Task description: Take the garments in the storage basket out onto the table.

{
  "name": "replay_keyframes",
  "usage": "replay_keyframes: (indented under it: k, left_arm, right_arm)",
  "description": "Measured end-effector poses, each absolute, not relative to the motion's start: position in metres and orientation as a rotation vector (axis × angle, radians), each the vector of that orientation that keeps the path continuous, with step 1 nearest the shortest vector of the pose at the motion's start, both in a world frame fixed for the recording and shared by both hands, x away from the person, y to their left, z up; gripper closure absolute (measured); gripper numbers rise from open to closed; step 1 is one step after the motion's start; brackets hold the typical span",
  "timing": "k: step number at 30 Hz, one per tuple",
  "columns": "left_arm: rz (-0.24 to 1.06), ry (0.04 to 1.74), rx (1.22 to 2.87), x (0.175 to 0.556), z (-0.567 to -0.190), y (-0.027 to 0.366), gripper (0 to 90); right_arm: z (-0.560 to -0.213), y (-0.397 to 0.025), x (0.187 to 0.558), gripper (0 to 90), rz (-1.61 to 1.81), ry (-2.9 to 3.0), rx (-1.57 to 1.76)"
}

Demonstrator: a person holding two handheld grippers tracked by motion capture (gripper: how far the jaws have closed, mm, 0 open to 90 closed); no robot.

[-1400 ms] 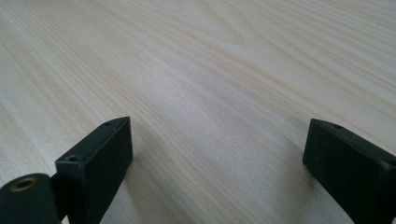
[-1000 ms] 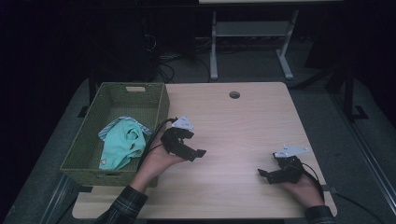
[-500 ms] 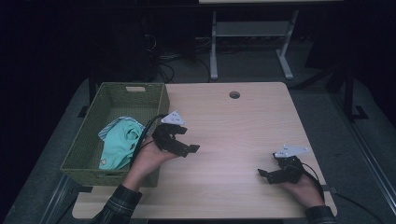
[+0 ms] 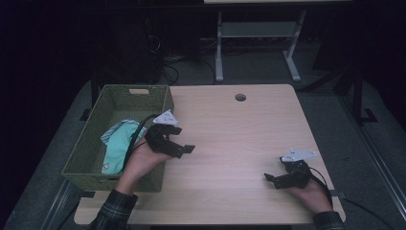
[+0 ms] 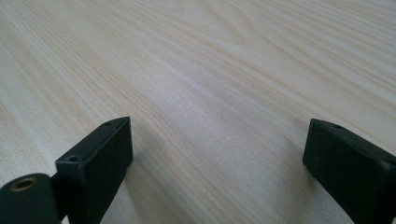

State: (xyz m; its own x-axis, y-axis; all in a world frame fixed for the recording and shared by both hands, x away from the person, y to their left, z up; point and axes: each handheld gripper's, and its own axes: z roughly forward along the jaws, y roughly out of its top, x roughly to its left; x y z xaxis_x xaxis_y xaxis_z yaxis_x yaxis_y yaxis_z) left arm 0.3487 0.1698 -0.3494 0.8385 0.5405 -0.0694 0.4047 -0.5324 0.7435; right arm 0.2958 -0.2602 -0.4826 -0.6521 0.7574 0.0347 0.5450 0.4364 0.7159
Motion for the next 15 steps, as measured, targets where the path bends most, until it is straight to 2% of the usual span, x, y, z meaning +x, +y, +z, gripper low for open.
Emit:
replay_keyframes:
  k: [15]
  left_arm:
    - [0.258,0.728,2.186,0.348,-0.342,0.191,16.4]
  right_arm:
    - [-0.483,-0.26,0.296,8.0,1.035,2.401,1.12]
